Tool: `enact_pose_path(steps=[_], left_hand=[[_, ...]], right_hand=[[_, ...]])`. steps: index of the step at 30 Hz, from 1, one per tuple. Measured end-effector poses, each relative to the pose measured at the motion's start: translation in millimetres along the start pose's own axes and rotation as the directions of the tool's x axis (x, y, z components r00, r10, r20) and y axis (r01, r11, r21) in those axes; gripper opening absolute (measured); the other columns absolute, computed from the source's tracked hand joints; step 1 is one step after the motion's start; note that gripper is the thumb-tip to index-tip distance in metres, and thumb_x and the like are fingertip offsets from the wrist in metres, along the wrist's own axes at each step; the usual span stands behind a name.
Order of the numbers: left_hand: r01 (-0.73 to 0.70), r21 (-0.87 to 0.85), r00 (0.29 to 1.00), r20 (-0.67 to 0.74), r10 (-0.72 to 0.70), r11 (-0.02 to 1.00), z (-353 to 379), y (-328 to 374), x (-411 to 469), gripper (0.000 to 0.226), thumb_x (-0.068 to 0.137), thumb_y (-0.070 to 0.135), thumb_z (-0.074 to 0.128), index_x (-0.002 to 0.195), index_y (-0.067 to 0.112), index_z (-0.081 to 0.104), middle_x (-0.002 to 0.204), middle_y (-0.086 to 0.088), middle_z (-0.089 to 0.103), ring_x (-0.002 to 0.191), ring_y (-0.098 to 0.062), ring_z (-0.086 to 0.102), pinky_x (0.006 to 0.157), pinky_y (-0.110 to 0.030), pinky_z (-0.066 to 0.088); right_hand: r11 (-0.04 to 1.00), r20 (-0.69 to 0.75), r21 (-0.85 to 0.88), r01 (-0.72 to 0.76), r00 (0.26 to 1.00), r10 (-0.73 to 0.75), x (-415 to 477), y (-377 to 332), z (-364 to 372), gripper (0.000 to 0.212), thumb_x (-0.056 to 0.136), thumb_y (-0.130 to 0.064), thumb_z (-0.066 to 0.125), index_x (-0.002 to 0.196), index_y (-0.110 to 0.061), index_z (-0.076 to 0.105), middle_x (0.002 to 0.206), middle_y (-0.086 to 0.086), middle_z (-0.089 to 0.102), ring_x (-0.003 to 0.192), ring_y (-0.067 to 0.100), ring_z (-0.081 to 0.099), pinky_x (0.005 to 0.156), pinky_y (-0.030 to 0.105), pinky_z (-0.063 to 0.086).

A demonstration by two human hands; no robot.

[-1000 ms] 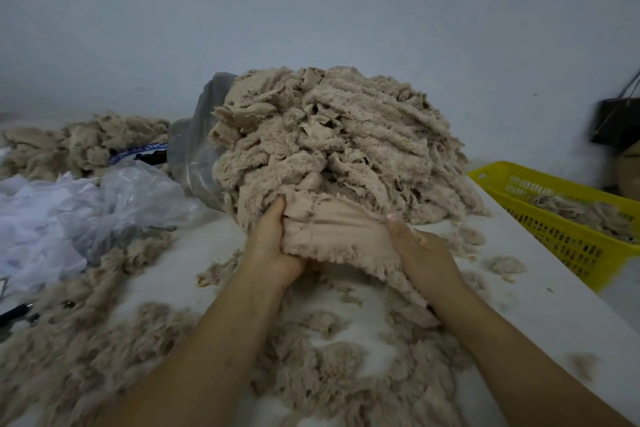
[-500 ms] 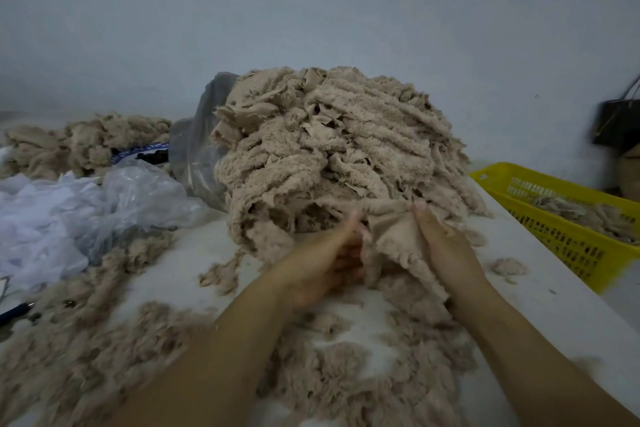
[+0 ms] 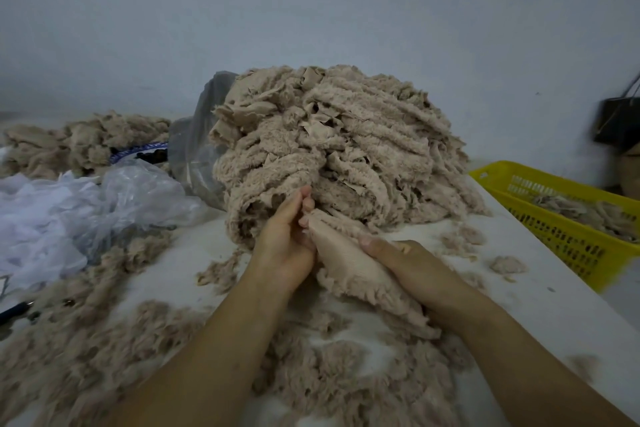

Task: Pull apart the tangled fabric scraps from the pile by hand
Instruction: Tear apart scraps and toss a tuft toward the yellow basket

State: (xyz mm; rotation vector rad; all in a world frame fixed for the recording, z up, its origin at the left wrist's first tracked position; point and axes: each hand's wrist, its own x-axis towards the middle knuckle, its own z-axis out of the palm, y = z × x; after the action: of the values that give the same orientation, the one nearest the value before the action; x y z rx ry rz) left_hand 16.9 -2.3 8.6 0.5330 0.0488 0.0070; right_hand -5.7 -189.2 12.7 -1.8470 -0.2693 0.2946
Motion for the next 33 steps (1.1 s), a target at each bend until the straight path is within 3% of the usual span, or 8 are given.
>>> enact_pose_path(steps=[8, 12, 16, 20, 22, 24, 29, 33], left_hand=[[-0.134, -0.107, 0.943, -0.32, 0.094, 0.985, -21, 22, 12, 0.026, 0.105, 0.011, 0.039, 0.082, 0.009, 0.05, 0.057, 0.001, 0.049, 0.04, -0.003, 0.041, 0.037, -0.012, 0.031], [-0.031, 0.182, 0.99, -0.131, 0.056, 0.983, -11, 10, 3, 0.043, 0.098, 0.048, 0.05, 0.126, 0.015, 0.054, 0.112, -0.009, 0.066, 0.09, -0.016, 0.074, 0.063, -0.023, 0.058], [0.05, 0.743, 0.985, 0.073, -0.155, 0.667, 14, -31, -14, 0.081, 0.073, 0.087, 0.041, 0.125, 0.03, 0.066, 0.124, 0.005, 0.069, 0.11, -0.015, 0.068, 0.088, -0.032, 0.054], [-0.205, 0.904, 0.959, 0.262, -0.109, 0.375, 10, -43, -20, 0.051, 0.078, 0.073, 0.062, 0.109, 0.034, 0.071, 0.111, 0.019, 0.072, 0.11, -0.004, 0.066, 0.09, -0.018, 0.05], [-0.23, 0.891, 0.965, 0.262, -0.028, 0.391, 8, -44, -19, 0.013, 0.091, 0.041, 0.07, 0.09, 0.029, 0.072, 0.085, 0.02, 0.074, 0.081, 0.004, 0.068, 0.07, -0.011, 0.049], [-0.207, 0.872, 0.977, 0.204, 0.054, 0.444, 9, -41, -18, 0.019, 0.096, 0.022, 0.064, 0.079, 0.024, 0.072, 0.069, 0.016, 0.069, 0.062, 0.003, 0.061, 0.06, -0.013, 0.045], [-0.127, 0.45, 0.99, 0.114, 0.084, 0.884, 12, -12, -13, 0.013, 0.099, 0.019, 0.054, 0.097, 0.012, 0.065, 0.082, -0.002, 0.069, 0.07, -0.01, 0.064, 0.058, -0.021, 0.053], [-0.103, 0.234, 0.992, 0.098, 0.082, 0.967, 7, 9, -11, 0.016, 0.091, 0.025, 0.058, 0.099, 0.013, 0.064, 0.078, 0.002, 0.068, 0.07, -0.01, 0.064, 0.067, -0.023, 0.053]], right_hand=[[0.968, -0.001, 0.25, 0.006, 1.0, -0.006, 1, 2, -14, 0.06, 0.051, -0.07, 0.074, 0.078, -0.017, 0.08, 0.084, 0.013, 0.076, 0.075, 0.022, 0.074, 0.063, 0.023, 0.055], [0.902, -0.215, 0.432, 0.002, 0.971, 0.101, 8, 6, -27, 0.051, 0.058, -0.07, 0.07, 0.076, -0.024, 0.081, 0.084, 0.005, 0.077, 0.075, 0.018, 0.075, 0.064, 0.028, 0.056], [0.82, -0.23, 0.556, 0.139, 0.973, -0.009, 12, 6, -14, 0.042, 0.08, -0.052, 0.06, 0.097, -0.014, 0.071, 0.09, 0.007, 0.077, 0.083, 0.021, 0.075, 0.06, 0.026, 0.058], [0.839, -0.271, 0.499, 0.219, 0.959, -0.089, 13, 8, -11, 0.042, 0.08, -0.051, 0.064, 0.105, -0.018, 0.074, 0.104, 0.004, 0.076, 0.099, 0.019, 0.072, 0.074, 0.028, 0.059], [0.88, -0.288, 0.428, 0.204, 0.954, -0.081, 14, 9, -8, 0.043, 0.073, -0.059, 0.066, 0.098, -0.025, 0.076, 0.104, 0.0, 0.076, 0.099, 0.016, 0.072, 0.077, 0.031, 0.059], [0.923, -0.279, 0.329, 0.199, 0.954, -0.106, 14, 10, -8, 0.044, 0.068, -0.067, 0.062, 0.095, -0.035, 0.076, 0.102, -0.01, 0.076, 0.096, 0.008, 0.071, 0.079, 0.028, 0.056], [0.967, -0.033, -0.085, 0.24, 0.969, -0.243, 7, 12, -11, 0.027, 0.076, -0.071, 0.056, 0.093, -0.054, 0.066, 0.093, -0.034, 0.066, 0.084, -0.016, 0.061, 0.065, 0.001, 0.043], [0.893, -0.008, -0.389, 0.224, 0.969, -0.247, 13, 18, -8, 0.014, 0.097, -0.044, 0.057, 0.088, -0.038, 0.065, 0.092, -0.016, 0.06, 0.073, -0.01, 0.054, 0.058, 0.005, 0.038]])
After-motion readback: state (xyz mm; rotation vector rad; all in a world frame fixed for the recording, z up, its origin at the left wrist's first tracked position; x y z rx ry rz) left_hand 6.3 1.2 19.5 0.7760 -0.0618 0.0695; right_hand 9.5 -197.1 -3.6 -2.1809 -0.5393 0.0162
